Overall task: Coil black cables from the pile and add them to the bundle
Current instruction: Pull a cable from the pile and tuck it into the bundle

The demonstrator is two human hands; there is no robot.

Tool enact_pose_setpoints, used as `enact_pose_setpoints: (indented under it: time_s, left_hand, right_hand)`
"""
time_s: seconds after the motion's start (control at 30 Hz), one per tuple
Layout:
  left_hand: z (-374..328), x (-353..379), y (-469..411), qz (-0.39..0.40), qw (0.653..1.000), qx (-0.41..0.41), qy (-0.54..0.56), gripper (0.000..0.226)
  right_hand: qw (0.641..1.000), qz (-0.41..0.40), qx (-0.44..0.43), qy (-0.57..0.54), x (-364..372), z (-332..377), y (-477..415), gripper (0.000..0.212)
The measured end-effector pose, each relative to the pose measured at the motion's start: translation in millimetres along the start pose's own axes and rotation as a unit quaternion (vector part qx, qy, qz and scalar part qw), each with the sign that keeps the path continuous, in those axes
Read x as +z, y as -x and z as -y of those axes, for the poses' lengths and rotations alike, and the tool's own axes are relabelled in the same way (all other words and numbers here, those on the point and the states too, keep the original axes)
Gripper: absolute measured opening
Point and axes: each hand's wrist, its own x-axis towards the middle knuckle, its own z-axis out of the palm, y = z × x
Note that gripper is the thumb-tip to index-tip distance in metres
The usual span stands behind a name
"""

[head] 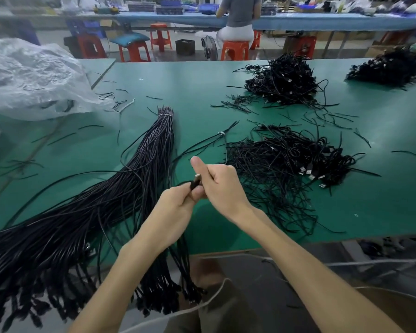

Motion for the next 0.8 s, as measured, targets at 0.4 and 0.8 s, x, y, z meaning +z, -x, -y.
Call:
enact_pose_setpoints:
  time_s: [0.4, 0.8]
  left_hand:
    - [-8.9, 18.9, -9.6, -0.117, 0.943, -0.043, 0.31, 0.036]
    - [-28.9, -26.7, 1.0, -0.013, 0.874, -0.014, 0.485, 0.041]
  right_hand:
    - [0.986, -0.057, 0.059, -0.144, 31.4, 7.6, 26.7, 0.064]
    - [0.991, -0.066, 0.105, -0.047, 20.7, -19.3, 7.5, 0.063]
